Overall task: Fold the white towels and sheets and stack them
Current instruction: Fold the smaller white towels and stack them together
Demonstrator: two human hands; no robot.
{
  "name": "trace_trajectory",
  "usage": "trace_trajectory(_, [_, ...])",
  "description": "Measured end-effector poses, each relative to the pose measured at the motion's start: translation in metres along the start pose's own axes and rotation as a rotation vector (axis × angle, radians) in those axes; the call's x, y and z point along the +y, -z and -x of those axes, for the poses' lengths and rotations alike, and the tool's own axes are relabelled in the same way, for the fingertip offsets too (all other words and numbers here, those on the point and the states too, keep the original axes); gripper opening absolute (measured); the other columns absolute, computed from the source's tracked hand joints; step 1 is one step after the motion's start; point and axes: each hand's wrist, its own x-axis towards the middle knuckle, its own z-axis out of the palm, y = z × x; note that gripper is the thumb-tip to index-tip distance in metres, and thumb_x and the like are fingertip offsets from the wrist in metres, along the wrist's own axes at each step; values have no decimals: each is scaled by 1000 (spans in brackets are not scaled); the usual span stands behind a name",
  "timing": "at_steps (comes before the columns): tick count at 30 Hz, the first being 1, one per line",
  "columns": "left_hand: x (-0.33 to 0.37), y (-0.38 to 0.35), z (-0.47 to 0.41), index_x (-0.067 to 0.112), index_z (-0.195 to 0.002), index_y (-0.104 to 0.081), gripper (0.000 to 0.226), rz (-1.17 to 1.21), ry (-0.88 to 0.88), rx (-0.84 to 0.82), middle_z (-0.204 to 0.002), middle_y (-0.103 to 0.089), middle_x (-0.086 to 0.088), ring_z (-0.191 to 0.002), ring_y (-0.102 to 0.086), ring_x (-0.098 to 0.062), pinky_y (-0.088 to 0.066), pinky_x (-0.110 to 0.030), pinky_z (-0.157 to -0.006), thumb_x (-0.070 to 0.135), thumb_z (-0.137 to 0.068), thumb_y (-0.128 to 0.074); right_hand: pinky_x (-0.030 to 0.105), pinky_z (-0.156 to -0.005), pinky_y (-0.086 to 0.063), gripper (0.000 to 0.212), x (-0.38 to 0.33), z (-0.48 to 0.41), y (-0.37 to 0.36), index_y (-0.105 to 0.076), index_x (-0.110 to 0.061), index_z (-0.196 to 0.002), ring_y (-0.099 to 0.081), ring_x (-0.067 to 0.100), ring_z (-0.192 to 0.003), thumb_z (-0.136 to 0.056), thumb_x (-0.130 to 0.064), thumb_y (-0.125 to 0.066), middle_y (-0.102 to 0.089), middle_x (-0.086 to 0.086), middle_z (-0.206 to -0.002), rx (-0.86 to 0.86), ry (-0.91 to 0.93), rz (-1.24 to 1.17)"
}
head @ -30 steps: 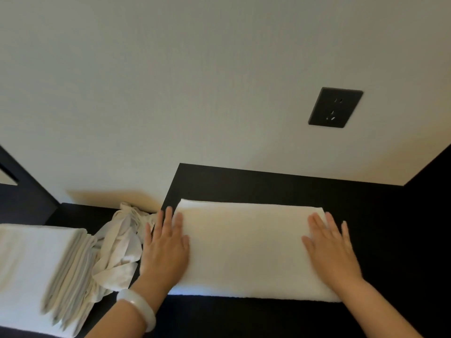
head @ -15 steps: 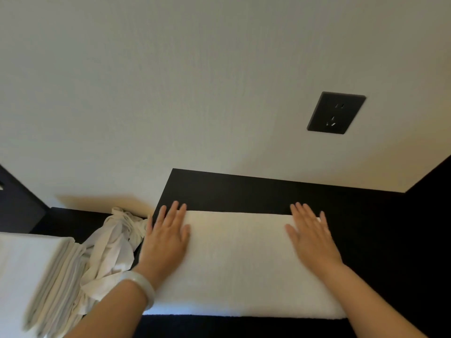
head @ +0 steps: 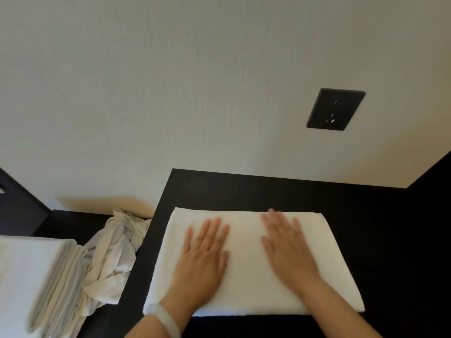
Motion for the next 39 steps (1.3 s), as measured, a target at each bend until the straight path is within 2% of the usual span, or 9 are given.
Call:
trace_trajectory(6, [-59, 1, 42, 40, -144, 33, 61, 147, 278, -10, -156, 34, 11, -144, 29, -9, 12, -37, -120, 62, -91, 13, 43, -121, 12, 62, 59, 8, 13, 20, -35, -150, 23, 5, -146, -92, -54, 10, 19, -14, -160, -11, -230, -16])
trace_trajectory(8, [-64, 4, 50, 36, -146, 32, 68, 224, 379, -89, -161, 24, 7, -147, 19, -10, 7, -36, -120, 62, -97, -7, 42, -123, 8, 58, 56, 7, 14, 17, -35, -151, 21, 4, -146, -99, -51, -2, 16, -12, -162, -3, -228, -60])
trace_trajectory(10, [-66, 12, 54, 28, -155, 14, 83, 324, 509, -132, -165, -2, 3, -151, -7, -15, -10, -39, -122, 55, -98, -40, 40, -124, 2, 63, 53, 8, 17, 5, -31, -156, 13, 8, -149, -103, -47, -26, 7, -9, -165, 75, -248, -166])
trace_trajectory(14, [-65, 30, 54, 21, -153, -20, 86, 566, 689, -136, -146, -41, -3, -127, -48, -21, -40, -40, -109, 37, -86, -71, 50, -114, -27, 86, 55, 15, 28, -21, -22, -155, -24, 32, -145, -87, -39, -70, -26, 9, -159, 214, -634, -390])
trace_trajectory(17, [-66, 39, 47, 16, -149, -28, 77, 661, 743, -177, -139, -44, -6, -116, -53, -21, -47, -37, -98, 27, -87, -72, 47, -102, -41, 86, 55, 14, 41, -31, -17, -150, -36, 35, -131, -83, -48, -72, -35, 14, -145, -6, -769, -306])
trace_trajectory(21, [-72, 56, 35, 18, -131, -42, 52, 878, 812, -234, -101, -56, 1, -88, -59, -18, -48, -31, -70, 27, -89, -71, 46, -89, -47, 80, 58, 11, 62, -33, -16, -147, -49, 35, -119, -83, -37, -76, -35, 14, -142, -136, -840, -560])
trace_trajectory(28, [-67, 65, 38, 21, -103, -55, 16, 1000, 769, -221, -98, -67, -7, -88, -67, -26, -55, -41, -80, 34, -96, -60, 59, -95, -49, 54, 63, 25, 68, -48, -17, -140, -63, 36, -103, -92, -34, -66, -63, 14, -117, -116, -925, -1098])
trace_trajectory(37, [-73, 61, 87, 34, -114, -56, 22, 1047, 808, -75, -97, -71, 2, -81, -72, -17, -55, -34, -67, 42, -94, -60, 55, -84, -52, 34, 37, 21, 39, -58, -35, -122, -65, 25, -91, -89, -42, -63, -66, -1, -101, -7, -784, -1043])
trace_trajectory(39, [-83, 63, 103, 31, -119, -56, 28, 1061, 855, -34, -100, -71, 1, -85, -71, -18, -57, -38, -75, 41, -93, -60, 48, -74, -53, 34, 20, 14, 37, -57, -39, -122, -64, 24, -89, -88, -43, -64, -65, -4, -99, -9, -744, -1057])
